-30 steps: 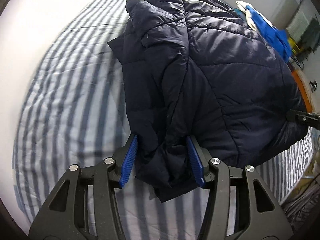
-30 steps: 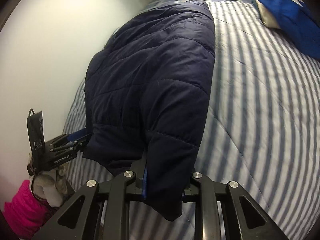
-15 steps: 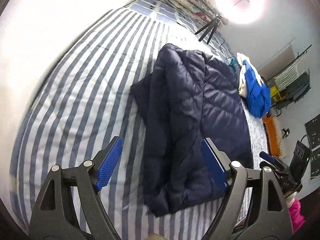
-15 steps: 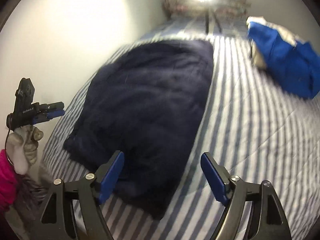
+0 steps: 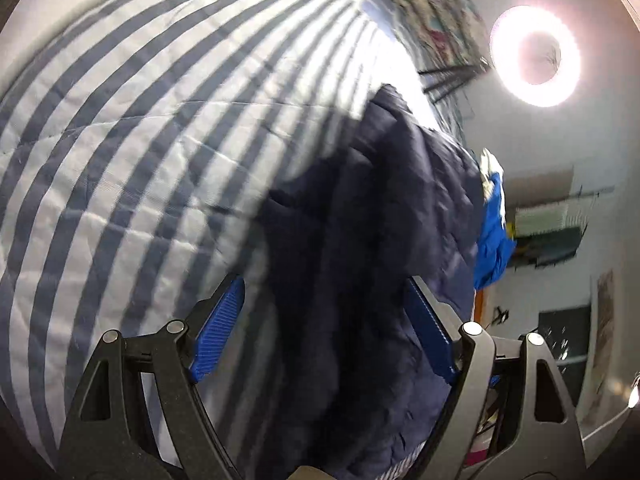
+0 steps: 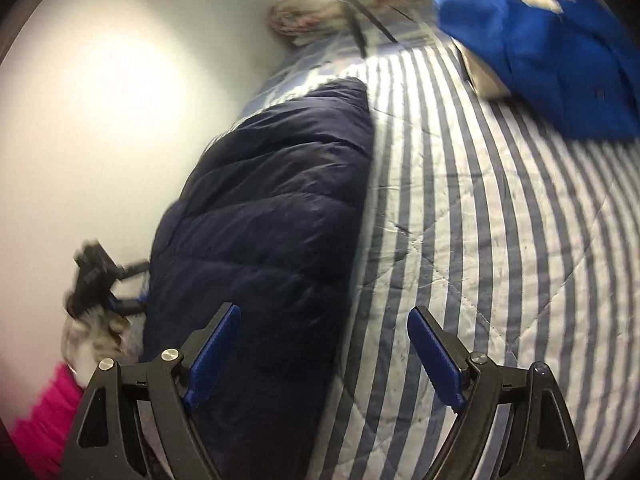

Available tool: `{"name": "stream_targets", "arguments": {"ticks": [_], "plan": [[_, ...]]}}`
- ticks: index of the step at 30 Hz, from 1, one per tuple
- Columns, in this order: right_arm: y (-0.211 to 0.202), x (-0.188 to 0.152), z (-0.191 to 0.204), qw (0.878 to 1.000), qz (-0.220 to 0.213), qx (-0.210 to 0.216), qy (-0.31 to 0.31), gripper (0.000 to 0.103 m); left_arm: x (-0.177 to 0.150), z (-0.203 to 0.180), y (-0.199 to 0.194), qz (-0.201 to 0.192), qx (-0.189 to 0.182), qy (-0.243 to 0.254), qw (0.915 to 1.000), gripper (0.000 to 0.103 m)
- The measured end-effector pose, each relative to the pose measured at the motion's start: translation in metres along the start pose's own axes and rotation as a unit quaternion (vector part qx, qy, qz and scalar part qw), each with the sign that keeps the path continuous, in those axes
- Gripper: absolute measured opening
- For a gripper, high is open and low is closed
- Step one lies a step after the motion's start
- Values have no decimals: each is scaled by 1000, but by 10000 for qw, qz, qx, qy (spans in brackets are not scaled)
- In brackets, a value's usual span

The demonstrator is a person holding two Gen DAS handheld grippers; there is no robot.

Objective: Fold large clothes

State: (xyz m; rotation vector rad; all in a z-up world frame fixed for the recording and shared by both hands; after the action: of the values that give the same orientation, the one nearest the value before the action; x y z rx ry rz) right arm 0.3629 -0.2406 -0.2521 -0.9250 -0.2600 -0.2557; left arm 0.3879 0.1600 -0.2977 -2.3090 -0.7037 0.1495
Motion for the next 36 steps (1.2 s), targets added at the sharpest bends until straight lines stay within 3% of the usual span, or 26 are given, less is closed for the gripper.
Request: {"name": "stream_targets", "arguments": {"ticks": [3, 8, 11, 17, 19, 20, 22, 24, 27, 30, 36], "plan": [[10, 5, -10, 9994, 55, 179, 292, 87, 7, 4, 1, -3, -498, -363, 9981, 84], [26, 14, -13, 9979, 142, 483, 412, 87, 6, -10, 12, 304, -961, -168, 9948, 84], [37, 16, -13, 9973, 212, 582, 403, 87, 3, -16, 23, 473, -870, 21, 9951, 84], [56, 13, -3, 9967, 332, 689, 265, 87, 11, -27, 31, 428, -797, 168, 9958, 84], [61, 13, 3, 9965, 355, 727, 210, 87, 13, -31, 37, 413, -648, 325, 9965, 80], [63, 13, 6, 9964, 355, 740, 202, 87, 12, -35, 39, 412, -550, 421, 9967, 73], [69, 10, 14, 9956, 417, 824, 176, 80, 13, -43, 50, 418, -383, 627, 9964, 61], [77, 7, 25, 9940, 551, 934, 155, 61, 11, -48, 56, 428, -219, 778, 9958, 47], [83, 6, 36, 9969, 517, 583, -63, 51, 8, -58, 56, 325, 84, 1115, 9932, 33], [79, 9, 47, 9981, 431, 350, -284, 35, 1, -69, 49, 190, 375, 1520, 9875, 25], [69, 8, 76, 9958, 275, -273, -833, 22, -7, -92, 45, -100, 788, 2069, 9751, 18]]}}
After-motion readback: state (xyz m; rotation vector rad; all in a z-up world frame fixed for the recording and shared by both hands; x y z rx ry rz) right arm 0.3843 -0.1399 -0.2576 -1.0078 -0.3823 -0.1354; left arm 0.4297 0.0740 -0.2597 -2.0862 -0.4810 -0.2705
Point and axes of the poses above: each gripper's, at about its wrist camera, not at the fingertips, and y roughly the way its jaws point, z to its left, x to its top, the point moved 9 cm from there along y, roughly the way its jaws point, and after that the axes turned 1 degree about -x, right-handed, at the moved point
